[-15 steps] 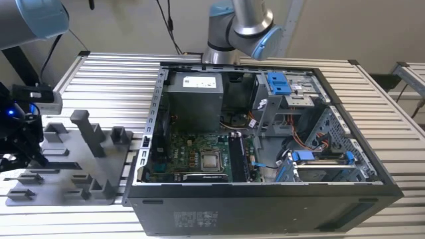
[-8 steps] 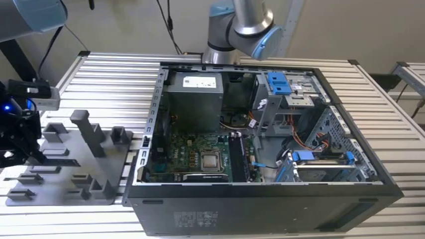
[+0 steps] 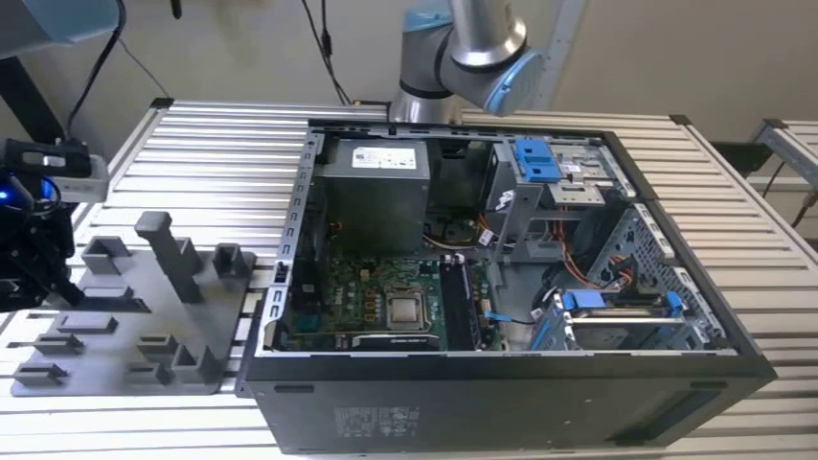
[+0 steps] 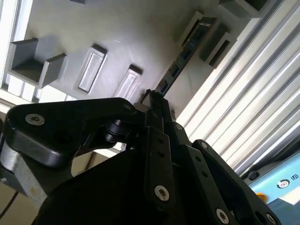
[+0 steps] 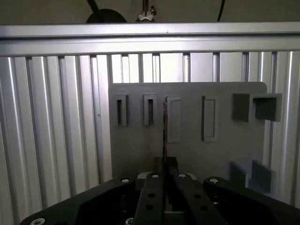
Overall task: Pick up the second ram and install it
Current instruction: 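Pick up the second ram and move it above second insertion slot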
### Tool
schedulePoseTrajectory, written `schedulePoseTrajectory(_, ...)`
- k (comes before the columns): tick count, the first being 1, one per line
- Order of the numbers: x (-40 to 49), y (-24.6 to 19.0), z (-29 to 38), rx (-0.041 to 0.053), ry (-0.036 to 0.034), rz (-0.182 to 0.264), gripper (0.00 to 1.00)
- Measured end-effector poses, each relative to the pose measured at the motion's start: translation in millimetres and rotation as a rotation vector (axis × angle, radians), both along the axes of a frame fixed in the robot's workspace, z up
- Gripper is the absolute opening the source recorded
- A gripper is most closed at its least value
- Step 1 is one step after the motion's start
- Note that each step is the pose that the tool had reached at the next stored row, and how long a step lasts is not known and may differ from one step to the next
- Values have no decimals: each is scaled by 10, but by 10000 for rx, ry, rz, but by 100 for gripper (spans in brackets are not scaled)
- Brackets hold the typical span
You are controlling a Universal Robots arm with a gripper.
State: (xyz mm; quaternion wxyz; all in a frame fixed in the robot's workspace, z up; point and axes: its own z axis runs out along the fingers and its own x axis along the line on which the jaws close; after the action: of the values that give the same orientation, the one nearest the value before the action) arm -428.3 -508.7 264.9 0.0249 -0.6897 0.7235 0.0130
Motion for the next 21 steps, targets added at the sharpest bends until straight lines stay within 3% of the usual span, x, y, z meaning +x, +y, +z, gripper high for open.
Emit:
schedulePoseTrajectory(8, 0, 0, 108, 76, 0, -51, 14)
schedulePoseTrajectory(21, 0, 0, 201, 131, 0, -108, 14)
